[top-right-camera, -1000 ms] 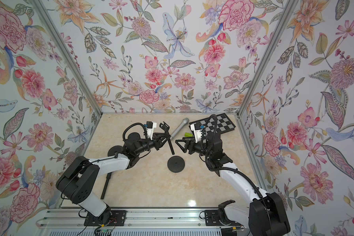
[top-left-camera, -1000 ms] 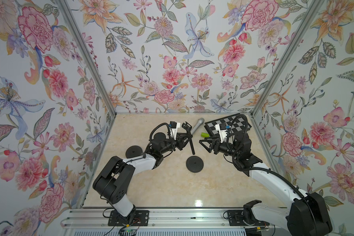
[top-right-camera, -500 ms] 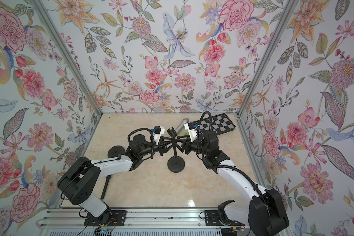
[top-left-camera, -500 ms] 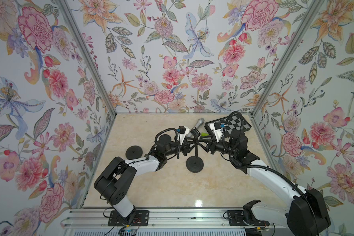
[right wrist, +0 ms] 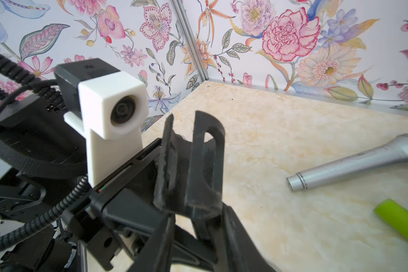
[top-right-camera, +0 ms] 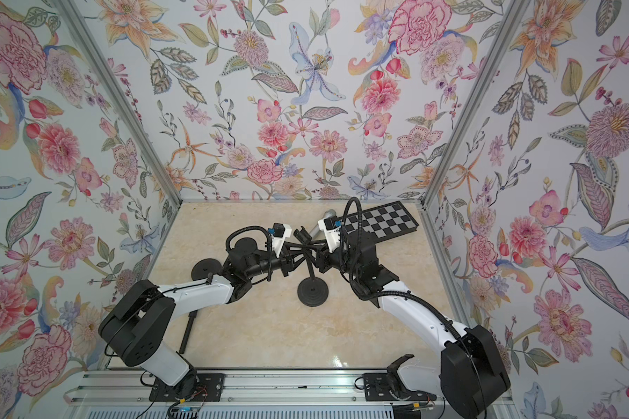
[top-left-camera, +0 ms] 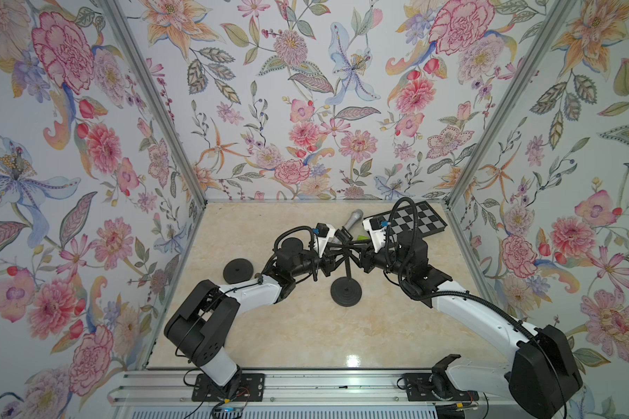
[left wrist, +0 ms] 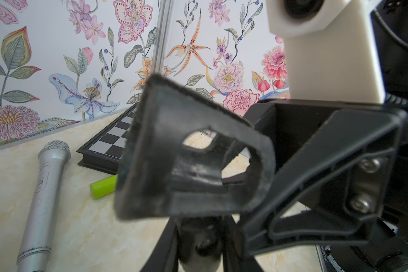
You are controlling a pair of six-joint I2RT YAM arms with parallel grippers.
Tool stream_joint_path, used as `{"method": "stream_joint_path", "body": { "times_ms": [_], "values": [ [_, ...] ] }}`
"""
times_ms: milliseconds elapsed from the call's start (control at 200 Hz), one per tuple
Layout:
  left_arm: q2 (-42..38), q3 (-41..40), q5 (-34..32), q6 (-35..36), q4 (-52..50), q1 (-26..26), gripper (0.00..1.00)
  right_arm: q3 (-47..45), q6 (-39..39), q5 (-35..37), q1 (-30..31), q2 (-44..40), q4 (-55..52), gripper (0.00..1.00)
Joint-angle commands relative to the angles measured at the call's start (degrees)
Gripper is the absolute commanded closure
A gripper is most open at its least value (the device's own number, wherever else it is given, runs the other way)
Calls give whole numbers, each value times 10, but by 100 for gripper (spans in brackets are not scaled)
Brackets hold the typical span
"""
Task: Assemble a microphone stand
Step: Hold the microphone stand pole at the microphone stand base.
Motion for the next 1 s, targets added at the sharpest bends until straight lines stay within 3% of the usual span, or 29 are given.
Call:
{"method": "stream_joint_path", "body": {
  "times_ms": [0, 205, 530, 600, 821, 996],
  "values": [
    [-31, 6, 25, 31, 23, -6, 82, 18, -32, 59, 12, 15, -44, 63],
    [-57, -1, 21, 68, 0, -9, 82, 33, -33, 32, 13, 45, -60, 57],
    [-79, -21, 3, 74, 13, -9, 74, -6, 12, 79, 18, 25, 4, 75],
    [-80, -29, -3, 73, 25, -9, 72, -2, 13, 78, 16, 21, 5, 83],
    [-81, -48, -3, 68, 44, -10, 63, 6, 39, 77, 13, 7, 28, 85],
    [-87, -61, -8, 73, 51, -11, 59, -3, 71, 76, -4, -8, 51, 94]
  ]
}}
